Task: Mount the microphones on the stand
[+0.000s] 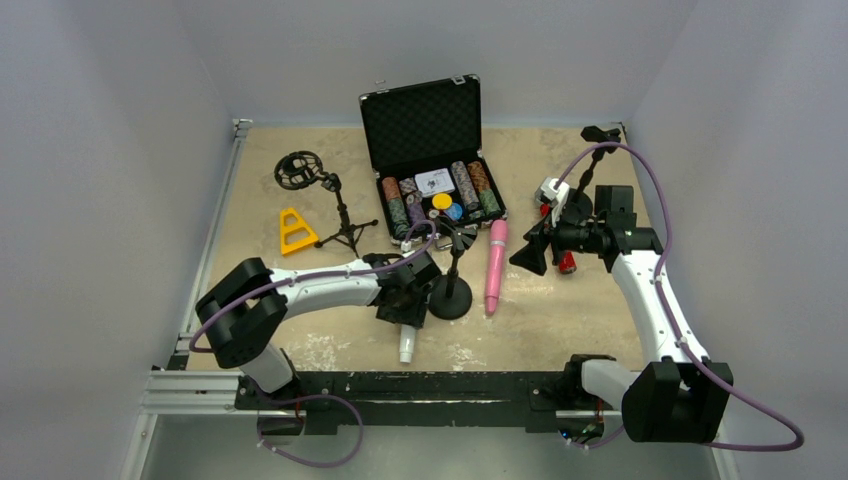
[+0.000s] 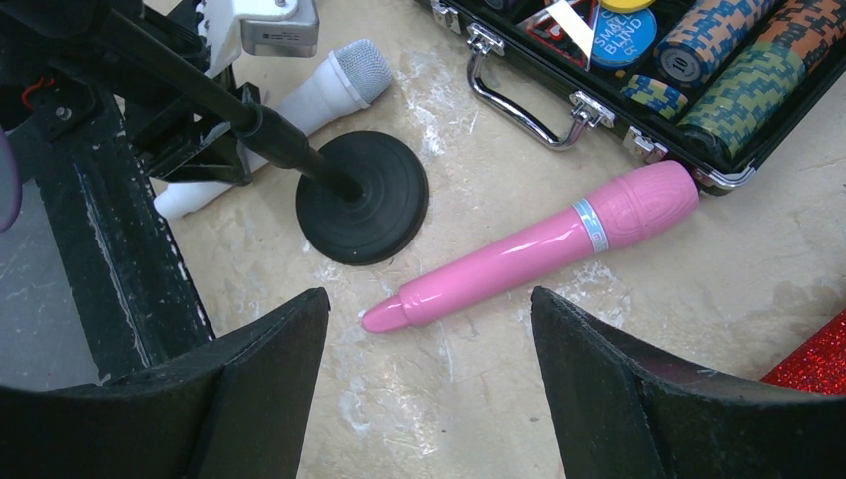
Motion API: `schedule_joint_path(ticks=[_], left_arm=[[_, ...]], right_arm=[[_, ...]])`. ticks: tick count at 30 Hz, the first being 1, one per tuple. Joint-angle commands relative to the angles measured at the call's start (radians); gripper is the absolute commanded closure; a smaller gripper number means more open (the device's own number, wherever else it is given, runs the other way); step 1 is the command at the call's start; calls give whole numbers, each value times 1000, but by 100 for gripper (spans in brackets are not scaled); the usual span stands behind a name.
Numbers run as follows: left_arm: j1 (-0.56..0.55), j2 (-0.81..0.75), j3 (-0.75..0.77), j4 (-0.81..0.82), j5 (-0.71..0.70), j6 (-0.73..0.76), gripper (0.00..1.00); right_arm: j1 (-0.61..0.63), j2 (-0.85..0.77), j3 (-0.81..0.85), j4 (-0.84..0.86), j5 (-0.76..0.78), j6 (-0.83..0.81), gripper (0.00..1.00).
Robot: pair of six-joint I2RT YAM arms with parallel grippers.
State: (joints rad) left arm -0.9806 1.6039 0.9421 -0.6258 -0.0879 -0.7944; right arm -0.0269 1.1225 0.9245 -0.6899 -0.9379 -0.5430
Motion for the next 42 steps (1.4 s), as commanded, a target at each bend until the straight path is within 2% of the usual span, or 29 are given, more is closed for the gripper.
schedule_joint_path(ticks=[1, 7, 11, 14, 19, 30, 36, 42], left_arm=[[-11, 41, 37, -37, -67, -31, 44], [-10, 72, 30, -5, -47, -37, 61], [-12, 55, 12, -12, -80, -42, 91], [-10, -15, -22, -26, -134, -48, 100], [-9, -215, -93, -39, -201, -37, 100], [2, -681, -212, -25, -235, 67, 100], [8, -890, -242, -3, -247, 205, 100], [11, -1018, -270, 53, -198, 375, 100]], right_arm=[[3, -23, 18, -2, -42, -15, 23], [4, -21, 22, -6, -44, -18, 23], [3, -23, 20, -9, -44, -21, 22], [3, -23, 23, -10, -44, -23, 23], [3, -28, 29, -19, -45, -31, 22], [3, -66, 51, -37, -43, -48, 22], [3, -102, 76, -68, -16, -85, 22], [2, -145, 121, -126, 14, -121, 21]])
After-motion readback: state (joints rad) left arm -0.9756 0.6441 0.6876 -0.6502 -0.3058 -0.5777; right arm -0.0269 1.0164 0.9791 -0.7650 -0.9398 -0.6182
